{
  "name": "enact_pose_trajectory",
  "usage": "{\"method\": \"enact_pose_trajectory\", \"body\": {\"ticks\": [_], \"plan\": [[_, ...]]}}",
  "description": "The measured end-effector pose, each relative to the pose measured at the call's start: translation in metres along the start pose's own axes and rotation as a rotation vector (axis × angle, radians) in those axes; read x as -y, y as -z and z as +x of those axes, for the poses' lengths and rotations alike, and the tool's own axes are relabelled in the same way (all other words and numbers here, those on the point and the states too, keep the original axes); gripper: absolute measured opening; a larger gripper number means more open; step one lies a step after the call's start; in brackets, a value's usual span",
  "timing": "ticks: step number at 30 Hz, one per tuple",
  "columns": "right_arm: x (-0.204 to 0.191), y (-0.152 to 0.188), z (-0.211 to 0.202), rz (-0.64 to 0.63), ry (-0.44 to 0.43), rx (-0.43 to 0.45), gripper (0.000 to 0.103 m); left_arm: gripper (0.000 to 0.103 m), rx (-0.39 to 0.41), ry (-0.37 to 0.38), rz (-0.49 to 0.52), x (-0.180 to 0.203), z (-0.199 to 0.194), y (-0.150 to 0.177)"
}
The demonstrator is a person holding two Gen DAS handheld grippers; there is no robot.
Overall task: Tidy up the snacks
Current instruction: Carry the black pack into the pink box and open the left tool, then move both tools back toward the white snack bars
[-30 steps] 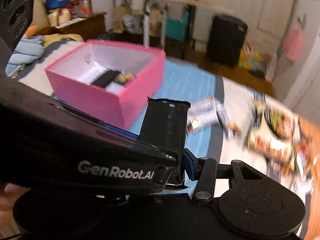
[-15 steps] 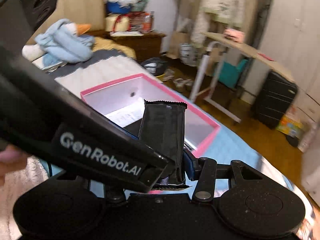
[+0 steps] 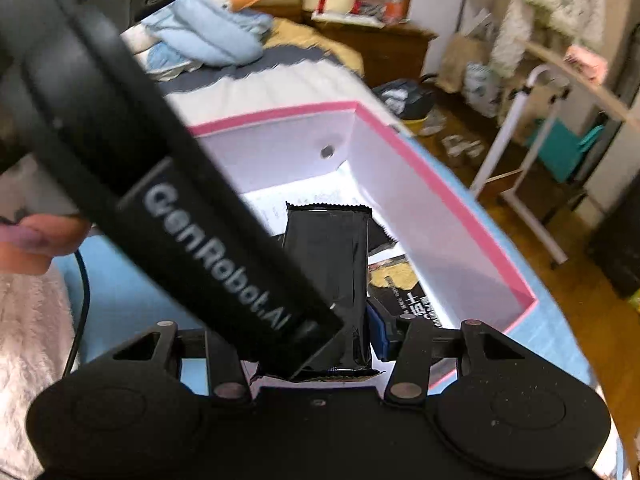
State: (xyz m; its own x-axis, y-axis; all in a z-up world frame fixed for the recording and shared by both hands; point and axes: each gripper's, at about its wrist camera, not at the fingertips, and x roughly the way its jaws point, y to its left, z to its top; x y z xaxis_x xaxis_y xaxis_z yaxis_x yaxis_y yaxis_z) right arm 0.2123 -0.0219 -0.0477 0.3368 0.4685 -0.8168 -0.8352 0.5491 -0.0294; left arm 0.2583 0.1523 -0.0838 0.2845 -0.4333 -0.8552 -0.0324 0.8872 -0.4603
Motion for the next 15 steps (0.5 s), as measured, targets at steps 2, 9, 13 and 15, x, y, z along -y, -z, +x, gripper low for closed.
{"method": "enact_pose_trajectory", "body": {"ticks": [2, 9, 13, 15], "plan": [[0.004, -0.003, 0.007, -0.03, -0.013, -0.043, 0.054, 0.049, -0.035, 0.011, -0.019, -0.002, 0.009, -0.006], [0.01, -0.011, 0.033, -0.055, -0.013, -0.126, 0.056, 0.054, -0.066, 0.022, -0.092, -0.012, 0.033, -0.015], [0.01, -0.01, 0.023, -0.048, 0.026, -0.086, 0.064, 0.063, -0.045, 0.009, -0.086, -0.012, 0.033, -0.011], [0.004, -0.005, 0.008, -0.077, 0.073, -0.053, 0.07, 0.063, -0.015, -0.002, -0.05, -0.009, 0.029, -0.009]]}}
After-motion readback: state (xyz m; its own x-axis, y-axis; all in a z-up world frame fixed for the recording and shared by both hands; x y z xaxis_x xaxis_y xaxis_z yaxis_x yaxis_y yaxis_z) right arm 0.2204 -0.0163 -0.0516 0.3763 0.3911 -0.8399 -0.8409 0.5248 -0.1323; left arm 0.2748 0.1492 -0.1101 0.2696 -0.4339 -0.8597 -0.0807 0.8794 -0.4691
